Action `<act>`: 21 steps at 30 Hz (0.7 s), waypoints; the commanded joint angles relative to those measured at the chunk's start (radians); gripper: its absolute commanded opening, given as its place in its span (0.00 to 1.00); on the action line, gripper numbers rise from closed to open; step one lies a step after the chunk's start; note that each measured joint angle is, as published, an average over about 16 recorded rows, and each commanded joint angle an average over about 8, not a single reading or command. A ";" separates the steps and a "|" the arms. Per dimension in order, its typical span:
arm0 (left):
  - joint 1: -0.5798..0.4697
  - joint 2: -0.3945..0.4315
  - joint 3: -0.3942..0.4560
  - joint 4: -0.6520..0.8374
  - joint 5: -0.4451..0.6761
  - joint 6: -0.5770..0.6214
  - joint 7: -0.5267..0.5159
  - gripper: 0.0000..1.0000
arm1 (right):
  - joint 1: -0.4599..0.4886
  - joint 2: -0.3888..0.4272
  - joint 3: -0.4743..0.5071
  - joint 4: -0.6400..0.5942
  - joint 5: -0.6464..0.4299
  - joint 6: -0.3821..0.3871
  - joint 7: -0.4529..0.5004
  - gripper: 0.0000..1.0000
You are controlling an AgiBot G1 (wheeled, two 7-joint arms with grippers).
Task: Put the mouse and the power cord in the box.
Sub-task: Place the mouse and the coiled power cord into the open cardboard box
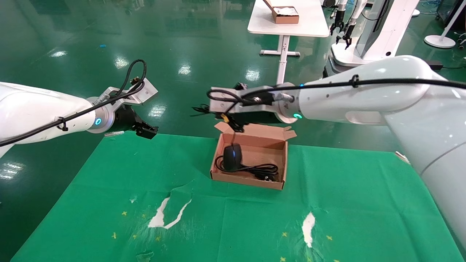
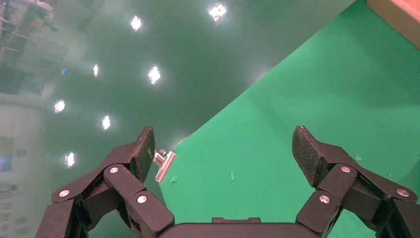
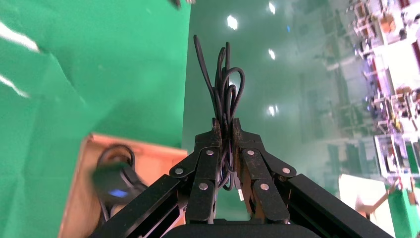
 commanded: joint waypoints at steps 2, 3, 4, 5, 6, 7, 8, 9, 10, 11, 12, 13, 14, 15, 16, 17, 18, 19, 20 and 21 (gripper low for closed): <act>0.000 -0.001 0.000 -0.002 0.001 0.000 -0.002 1.00 | 0.000 0.000 -0.041 0.010 0.053 0.018 0.006 0.00; 0.000 -0.001 0.001 -0.003 0.002 0.000 -0.003 1.00 | -0.004 0.001 -0.057 0.004 0.063 0.022 0.008 0.00; 0.000 -0.001 0.001 -0.003 0.002 0.001 -0.004 1.00 | -0.009 0.002 -0.071 -0.004 0.072 0.028 0.011 0.00; 0.000 -0.001 0.001 -0.004 0.003 0.001 -0.004 1.00 | -0.014 0.003 -0.085 -0.015 0.078 0.035 0.015 0.00; 0.000 -0.001 0.001 -0.004 0.003 0.001 -0.005 1.00 | -0.019 0.004 -0.100 -0.028 0.082 0.043 0.017 0.00; 0.000 -0.002 0.001 -0.005 0.003 0.001 -0.005 1.00 | -0.023 0.005 -0.114 -0.044 0.083 0.054 0.019 0.00; 0.000 -0.002 0.001 -0.005 0.004 0.001 -0.006 1.00 | -0.028 0.006 -0.127 -0.061 0.081 0.065 0.021 0.00; 0.001 -0.002 0.001 -0.006 0.004 0.001 -0.006 1.00 | -0.032 0.007 -0.141 -0.080 0.076 0.078 0.021 0.00; 0.001 -0.002 0.001 -0.006 0.004 0.001 -0.007 1.00 | -0.036 0.008 -0.154 -0.099 0.070 0.090 0.020 0.04; 0.001 -0.002 0.001 -0.007 0.004 0.001 -0.007 1.00 | -0.038 0.009 -0.165 -0.115 0.064 0.101 0.019 0.17; 0.001 -0.002 0.001 -0.007 0.005 0.001 -0.008 1.00 | -0.041 0.010 -0.176 -0.132 0.058 0.113 0.017 0.29; 0.001 -0.003 0.001 -0.007 0.005 0.001 -0.008 1.00 | -0.045 0.011 -0.187 -0.150 0.052 0.124 0.016 0.42; 0.001 -0.003 0.001 -0.007 0.005 0.001 -0.008 1.00 | -0.048 0.012 -0.196 -0.165 0.047 0.134 0.015 0.54; 0.001 -0.003 0.001 -0.007 0.005 0.001 -0.009 1.00 | -0.051 0.013 -0.202 -0.178 0.044 0.141 0.015 0.67; 0.001 -0.003 0.001 -0.008 0.005 0.001 -0.009 1.00 | -0.053 0.014 -0.207 -0.188 0.042 0.147 0.015 0.79; 0.001 -0.003 0.001 -0.008 0.005 0.001 -0.009 1.00 | -0.055 0.014 -0.210 -0.194 0.042 0.150 0.016 0.92; 0.001 -0.003 0.001 -0.008 0.005 0.002 -0.009 1.00 | -0.057 0.014 -0.212 -0.199 0.042 0.153 0.017 1.00; 0.001 -0.003 0.001 -0.008 0.005 0.002 -0.009 1.00 | -0.058 0.015 -0.214 -0.204 0.042 0.156 0.017 1.00; 0.001 -0.004 0.001 -0.008 0.005 0.002 -0.009 1.00 | -0.059 0.015 -0.215 -0.206 0.041 0.157 0.017 1.00; 0.001 -0.004 0.001 -0.008 0.005 0.002 -0.009 1.00 | -0.059 0.015 -0.214 -0.205 0.040 0.156 0.017 1.00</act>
